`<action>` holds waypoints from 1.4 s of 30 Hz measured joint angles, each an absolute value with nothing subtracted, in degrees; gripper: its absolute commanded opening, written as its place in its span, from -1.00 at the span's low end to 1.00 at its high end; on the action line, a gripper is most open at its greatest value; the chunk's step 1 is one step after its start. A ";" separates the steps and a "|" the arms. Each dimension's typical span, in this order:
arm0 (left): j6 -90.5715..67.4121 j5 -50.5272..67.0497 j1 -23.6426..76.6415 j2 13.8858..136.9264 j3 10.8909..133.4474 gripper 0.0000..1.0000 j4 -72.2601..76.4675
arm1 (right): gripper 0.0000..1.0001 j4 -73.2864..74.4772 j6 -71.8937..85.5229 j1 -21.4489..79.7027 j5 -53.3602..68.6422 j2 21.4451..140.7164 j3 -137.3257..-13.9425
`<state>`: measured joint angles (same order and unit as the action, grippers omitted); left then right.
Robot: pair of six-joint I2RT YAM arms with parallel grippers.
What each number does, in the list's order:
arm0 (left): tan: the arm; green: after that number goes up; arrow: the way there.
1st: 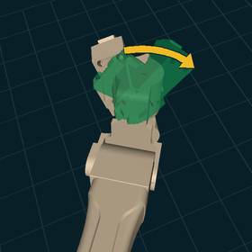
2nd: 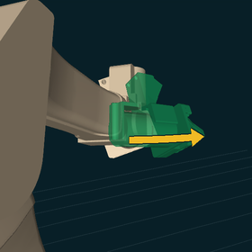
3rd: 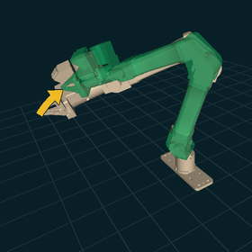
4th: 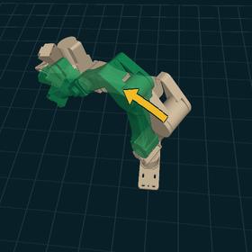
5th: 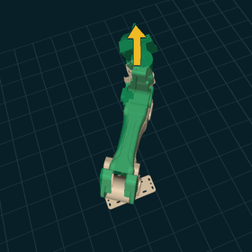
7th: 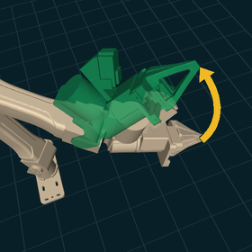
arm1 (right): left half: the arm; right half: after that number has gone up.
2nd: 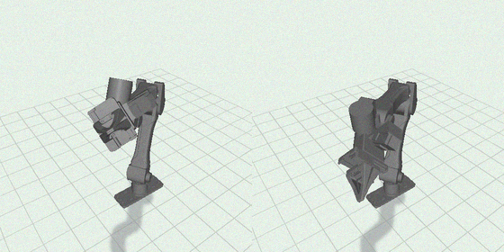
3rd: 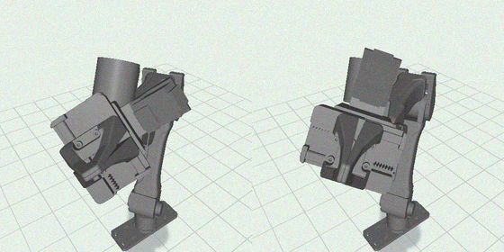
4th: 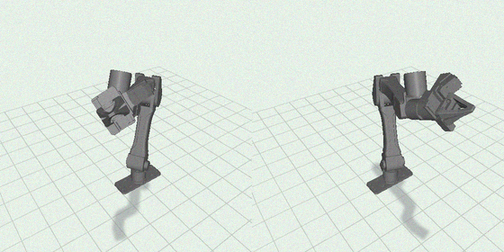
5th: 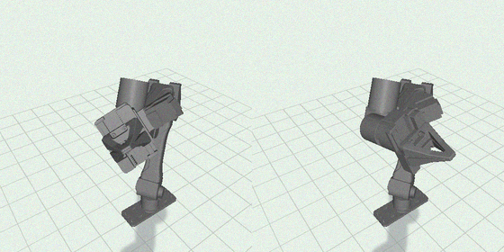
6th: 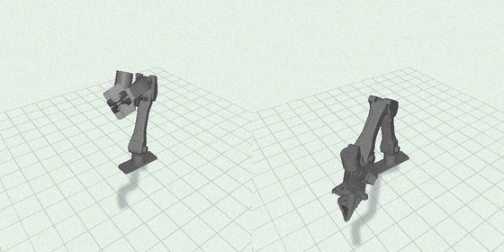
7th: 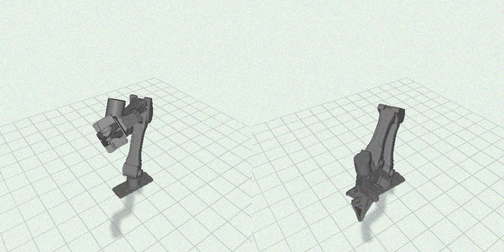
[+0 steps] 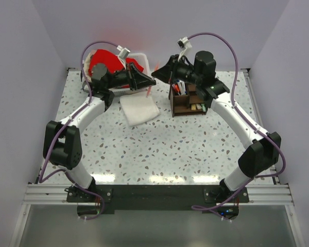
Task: Sort the stationery into containers
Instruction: Close the pen cap on the pen, then reset both arms
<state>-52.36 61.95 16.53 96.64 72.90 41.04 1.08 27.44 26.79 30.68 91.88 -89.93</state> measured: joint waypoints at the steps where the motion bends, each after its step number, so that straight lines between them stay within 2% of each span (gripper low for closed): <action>1: -52.31 61.95 16.53 96.64 72.90 -0.99 41.12 | -0.93 0.97 27.57 26.85 30.72 91.88 -89.95; 2: -52.10 61.93 16.53 96.64 72.90 -0.65 41.30 | -1.00 0.95 27.79 26.94 30.81 91.85 -90.00; 6: -50.26 61.39 16.51 96.64 72.88 -0.07 39.92 | -1.00 1.80 25.45 27.03 30.13 91.88 -90.24; 7: -49.63 61.45 16.49 96.62 72.88 0.99 38.89 | -1.00 2.59 23.79 27.14 29.43 91.85 -90.32; 13: -38.04 60.20 13.58 94.32 72.29 1.00 25.61 | -1.00 6.57 9.54 26.11 22.63 89.43 -87.20; 17: -26.76 54.28 10.98 91.88 72.05 1.00 13.32 | -1.00 6.74 -0.08 25.08 16.91 83.81 -78.48; 22: -17.30 46.46 10.59 89.60 70.72 1.00 4.36 | -1.00 0.21 -7.01 24.84 10.85 80.82 -67.92; 27: -15.29 45.08 10.57 89.32 69.38 1.00 2.28 | -1.00 -5.28 -10.57 24.84 5.45 82.98 -63.31; 42: -15.64 45.87 10.57 89.34 67.59 1.00 2.61 | -1.00 -16.97 -13.87 24.51 1.39 90.50 -64.71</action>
